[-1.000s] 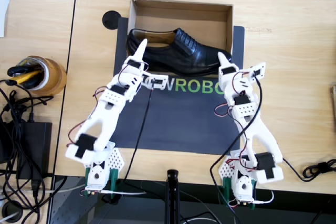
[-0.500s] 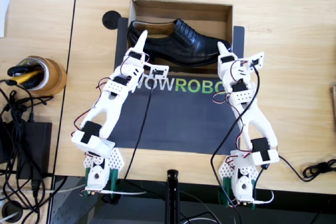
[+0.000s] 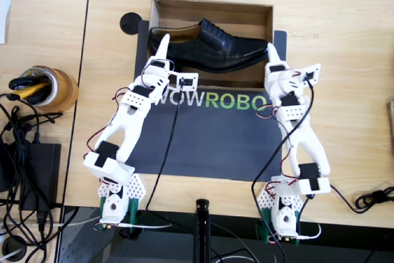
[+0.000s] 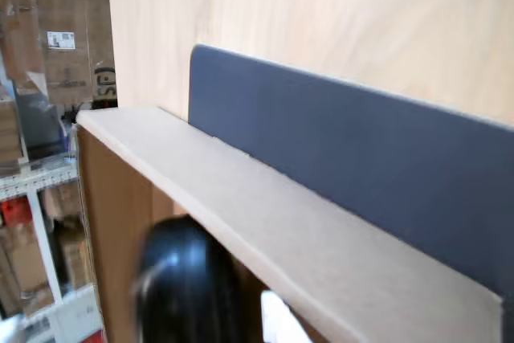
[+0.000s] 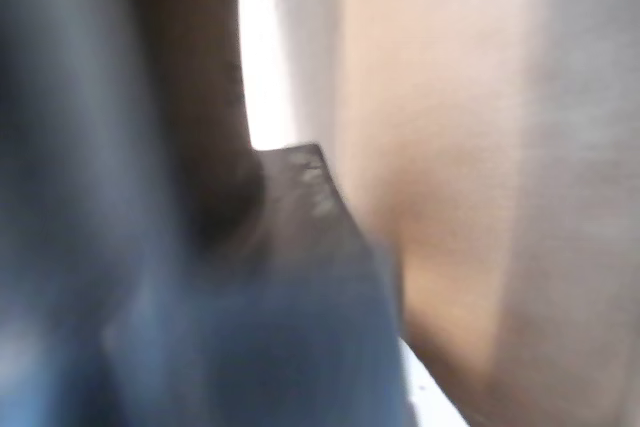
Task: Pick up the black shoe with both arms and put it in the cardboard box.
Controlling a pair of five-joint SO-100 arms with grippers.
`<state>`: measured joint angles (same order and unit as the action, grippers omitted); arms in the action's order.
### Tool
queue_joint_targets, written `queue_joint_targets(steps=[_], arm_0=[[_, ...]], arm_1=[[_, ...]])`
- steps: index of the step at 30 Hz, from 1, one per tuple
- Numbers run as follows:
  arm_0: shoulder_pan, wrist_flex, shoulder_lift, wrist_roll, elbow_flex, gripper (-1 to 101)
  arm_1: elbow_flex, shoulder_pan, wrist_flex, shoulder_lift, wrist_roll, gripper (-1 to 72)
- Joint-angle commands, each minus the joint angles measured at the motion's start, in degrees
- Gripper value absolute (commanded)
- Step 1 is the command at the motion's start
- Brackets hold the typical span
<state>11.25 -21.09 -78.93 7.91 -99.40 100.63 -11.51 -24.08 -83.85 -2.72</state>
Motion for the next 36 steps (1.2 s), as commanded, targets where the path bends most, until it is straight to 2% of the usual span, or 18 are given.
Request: queue_joint_targets(steps=[1, 7, 13, 21, 24, 26, 30, 34, 36], arm_0=[[-0.26, -3.78, -8.0, 1.58, 3.34, 71], [0.44, -10.28, -12.48, 2.02, 6.5, 74], [0.35, -16.44, -19.51, 2.11, 8.09, 73], [0.09, -25.14, -27.51, 2.02, 8.96, 73], [0.18, -27.51, -31.9, 1.67, 8.61, 72], [0.09, -27.77, -35.07, -0.09, 8.09, 55], [-0.09, -31.82, -40.69, -1.14, 8.0, 41], [-0.26, -36.74, -46.14, -1.32, 7.65, 27], [-0.88, -37.53, -49.39, -1.32, 5.71, 17]], arm_1=[[-0.7, -0.09, -2.99, -6.06, -0.97, 48.1], [-1.58, -0.7, -8.53, -11.95, -1.05, 49.8], [-5.62, -1.41, -17.05, -16.61, -1.05, 47.5], [-12.04, -1.93, -27.86, -19.95, -1.41, 37.9], [-11.69, -2.11, -29.79, -23.12, -1.41, 30.0], [-11.78, -1.93, -31.2, -25.31, -1.41, 23.4], [-11.95, -1.85, -35.07, -29.79, -2.02, 8.2], [-10.55, -1.67, -38.14, -35.16, -2.46, -0.1], [-8.44, -1.58, -38.67, -38.94, -2.46, -0.1]])
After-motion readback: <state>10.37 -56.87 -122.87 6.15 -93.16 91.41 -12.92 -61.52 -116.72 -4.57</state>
